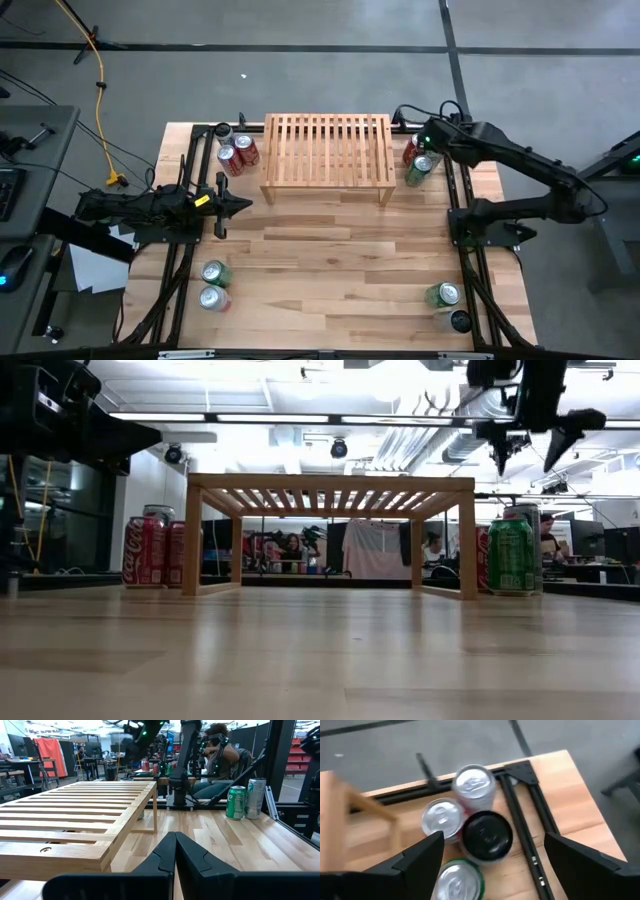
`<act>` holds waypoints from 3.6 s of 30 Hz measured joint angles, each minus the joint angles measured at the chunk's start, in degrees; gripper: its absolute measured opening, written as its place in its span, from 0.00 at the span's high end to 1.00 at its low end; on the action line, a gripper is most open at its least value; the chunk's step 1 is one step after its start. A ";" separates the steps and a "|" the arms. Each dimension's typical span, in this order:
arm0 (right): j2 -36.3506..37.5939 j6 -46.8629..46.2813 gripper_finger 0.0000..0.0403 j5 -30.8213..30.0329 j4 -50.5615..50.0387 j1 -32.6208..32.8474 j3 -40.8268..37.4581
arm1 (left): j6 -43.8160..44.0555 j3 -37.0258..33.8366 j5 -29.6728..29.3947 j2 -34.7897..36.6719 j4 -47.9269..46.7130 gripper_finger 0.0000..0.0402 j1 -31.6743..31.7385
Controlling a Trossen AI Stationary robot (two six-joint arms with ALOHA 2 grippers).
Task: Place canned beverage on shelf
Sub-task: Put the top right white pink soda can on the shelf
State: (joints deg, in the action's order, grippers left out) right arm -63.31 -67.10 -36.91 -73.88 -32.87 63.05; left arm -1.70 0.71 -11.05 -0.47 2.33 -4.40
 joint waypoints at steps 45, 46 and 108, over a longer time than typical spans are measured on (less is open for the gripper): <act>-6.89 3.55 0.18 8.35 13.52 -10.95 -8.96 | 0.00 0.00 0.00 0.00 0.02 1.00 0.00; -7.19 3.84 0.18 8.34 13.54 -10.94 -8.96 | -0.02 0.00 0.00 0.00 0.02 1.00 0.00; -23.22 48.13 0.40 13.60 -4.64 7.62 50.24 | 0.00 0.00 0.00 -0.01 0.01 1.00 0.00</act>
State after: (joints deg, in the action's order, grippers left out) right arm -86.52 -18.97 -23.31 -78.52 -25.24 113.28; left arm -1.70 0.71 -11.05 -0.48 2.34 -4.40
